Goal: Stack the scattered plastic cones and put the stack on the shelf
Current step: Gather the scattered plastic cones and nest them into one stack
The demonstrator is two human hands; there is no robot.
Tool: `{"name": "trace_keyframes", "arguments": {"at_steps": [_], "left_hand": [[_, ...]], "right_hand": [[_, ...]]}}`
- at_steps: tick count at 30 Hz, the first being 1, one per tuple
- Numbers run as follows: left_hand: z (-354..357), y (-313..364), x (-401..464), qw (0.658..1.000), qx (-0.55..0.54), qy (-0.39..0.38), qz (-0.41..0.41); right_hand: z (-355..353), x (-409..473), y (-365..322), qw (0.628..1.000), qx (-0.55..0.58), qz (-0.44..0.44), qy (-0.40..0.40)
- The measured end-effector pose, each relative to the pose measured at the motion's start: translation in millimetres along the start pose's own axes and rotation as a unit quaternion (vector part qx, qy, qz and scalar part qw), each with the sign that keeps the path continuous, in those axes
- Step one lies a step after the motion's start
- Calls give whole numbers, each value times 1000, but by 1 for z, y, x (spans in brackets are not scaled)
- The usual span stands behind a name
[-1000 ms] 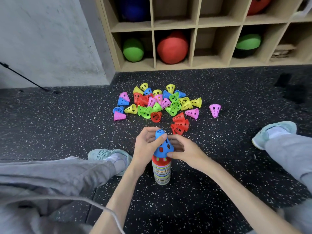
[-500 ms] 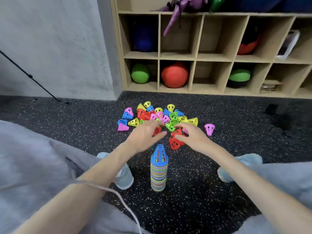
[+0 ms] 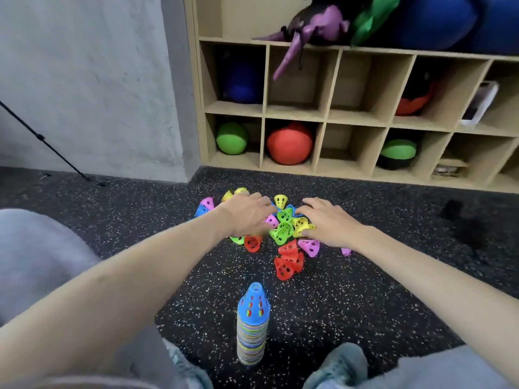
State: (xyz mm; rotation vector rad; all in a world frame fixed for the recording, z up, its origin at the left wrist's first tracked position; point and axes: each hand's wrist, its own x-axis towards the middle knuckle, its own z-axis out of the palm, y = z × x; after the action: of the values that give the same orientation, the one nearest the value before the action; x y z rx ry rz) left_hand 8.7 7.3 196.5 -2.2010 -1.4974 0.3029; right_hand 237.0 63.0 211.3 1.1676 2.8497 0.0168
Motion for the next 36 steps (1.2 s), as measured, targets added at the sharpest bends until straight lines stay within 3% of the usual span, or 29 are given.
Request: {"name": "trace_keyframes", "arguments": {"at_steps": [8,14,19,25,32,36], "left_hand": [[-41,-71,71,995,-5,15,101],[-51,-115,94,990,18,7,137],[10,-135,90,991,0,-44,123],[133,-129,69,990,-88,-90,63],[240,-103,58,958,-208,-193,-36],[277,-89,58,936,-258,-229,-72]], "right_hand": [[-89,56,56,982,-131,-117,69],[-104,86,91,981,-144,-100,84],[-45,121,117,991,-93,-81,49],[72,167,131,998,-3,-55,-23],[163,177,149,991,54,-32,-114],[207,188,154,984,126,11,-125]]}}
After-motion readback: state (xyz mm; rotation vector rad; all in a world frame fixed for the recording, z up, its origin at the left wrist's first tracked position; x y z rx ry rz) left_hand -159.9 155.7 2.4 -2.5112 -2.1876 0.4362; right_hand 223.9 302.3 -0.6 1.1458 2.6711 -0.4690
